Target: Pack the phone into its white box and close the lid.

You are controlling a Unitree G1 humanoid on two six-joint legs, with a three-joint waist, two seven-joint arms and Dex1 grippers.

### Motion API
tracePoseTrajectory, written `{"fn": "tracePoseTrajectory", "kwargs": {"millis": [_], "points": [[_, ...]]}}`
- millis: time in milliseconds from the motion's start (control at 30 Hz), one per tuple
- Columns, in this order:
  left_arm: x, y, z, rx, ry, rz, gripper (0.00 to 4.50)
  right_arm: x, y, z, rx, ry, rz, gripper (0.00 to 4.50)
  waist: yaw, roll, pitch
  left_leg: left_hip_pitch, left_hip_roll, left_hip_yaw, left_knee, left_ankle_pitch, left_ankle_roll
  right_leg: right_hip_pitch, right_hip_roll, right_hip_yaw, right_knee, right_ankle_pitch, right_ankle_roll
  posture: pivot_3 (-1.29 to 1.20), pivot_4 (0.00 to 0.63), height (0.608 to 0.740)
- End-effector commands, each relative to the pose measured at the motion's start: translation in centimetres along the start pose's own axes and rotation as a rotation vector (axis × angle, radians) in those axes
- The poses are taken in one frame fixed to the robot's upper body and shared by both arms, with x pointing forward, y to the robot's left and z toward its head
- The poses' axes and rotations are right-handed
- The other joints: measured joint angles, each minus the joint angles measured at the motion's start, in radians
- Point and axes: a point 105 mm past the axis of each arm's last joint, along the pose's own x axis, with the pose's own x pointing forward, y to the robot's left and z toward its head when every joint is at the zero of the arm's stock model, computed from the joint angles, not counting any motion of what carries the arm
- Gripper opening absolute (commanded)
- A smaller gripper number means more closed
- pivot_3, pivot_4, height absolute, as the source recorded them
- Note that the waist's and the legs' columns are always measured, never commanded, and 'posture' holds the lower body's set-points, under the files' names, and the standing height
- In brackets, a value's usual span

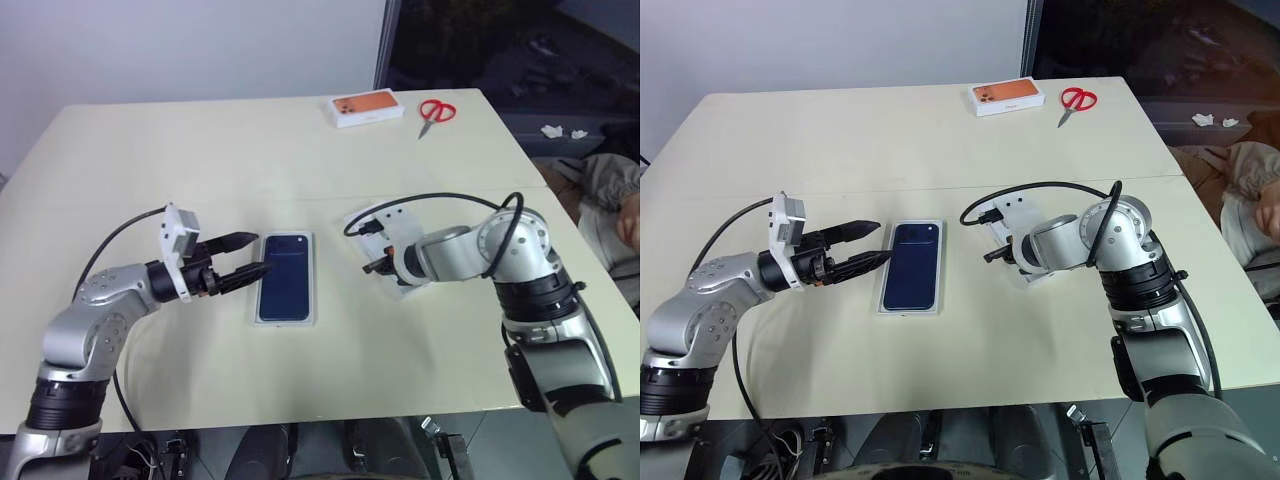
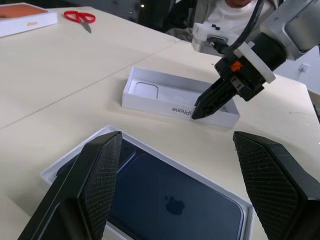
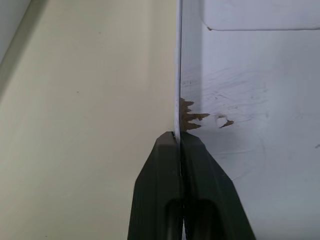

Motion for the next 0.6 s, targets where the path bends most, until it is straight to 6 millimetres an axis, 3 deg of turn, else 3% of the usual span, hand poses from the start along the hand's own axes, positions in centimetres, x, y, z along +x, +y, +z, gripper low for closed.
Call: {"fn": "tracePoseTrajectory", "kwargs": {"millis": [33, 133, 367, 500, 600], "points": [[-0.3, -0.1, 0.9, 0.035, -0.018, 0.005, 3.77, -0.7, 0.2, 1.1, 0.016, -0.056, 0.013, 0.04, 0.0, 0.0, 0.0, 0.0, 0.0, 0.0, 0.0, 0.0, 0.0, 0.0, 0.0, 0.0, 0.0, 0.0, 0.0, 0.0, 0.15, 0.74], [-0.6, 0.4, 0.9, 0.024, -0.019, 0.022, 3.77, -2.2, 0.9, 4.8, 0.088, -0.261, 0.088, 0.04, 0.0, 0.0, 0.0, 0.0, 0.0, 0.0, 0.0, 0.0, 0.0, 0.0, 0.0, 0.0, 0.0, 0.0, 0.0, 0.0, 0.15, 0.74], [-0.9, 0.8, 1.2, -0.005, -0.028, 0.023, 3.77, -5.6, 2.8, 9.1, 0.1, -0.594, 0.307, 0.04, 0.001, 0.0, 0.0, 0.0, 0.0, 0.0, 0.0, 0.0, 0.0, 0.0, 0.0, 0.0, 0.0, 0.0, 0.0, 0.0, 0.15, 0.74], [-1.3, 1.2, 1.4, -0.01, -0.034, 0.038, 3.77, -6.0, 3.3, 9.5, 0.116, -0.667, 0.404, 0.04, 0.001, 0.0, 0.0, 0.0, 0.0, 0.0, 0.0, 0.0, 0.0, 0.0, 0.0, 0.0, 0.0, 0.0, 0.0, 0.0, 0.15, 0.74], [-2.1, 1.5, 1.7, -0.012, -0.047, 0.058, 3.77, -6.2, 4.4, 9.0, 0.382, -0.657, 0.719, 0.04, 0.0, -0.001, 0.0, 0.0, 0.0, 0.0, 0.0, 0.0, 0.0, 0.0, 0.0, 0.0, 0.0, 0.0, 0.0, 0.0, 0.15, 0.74]]}}
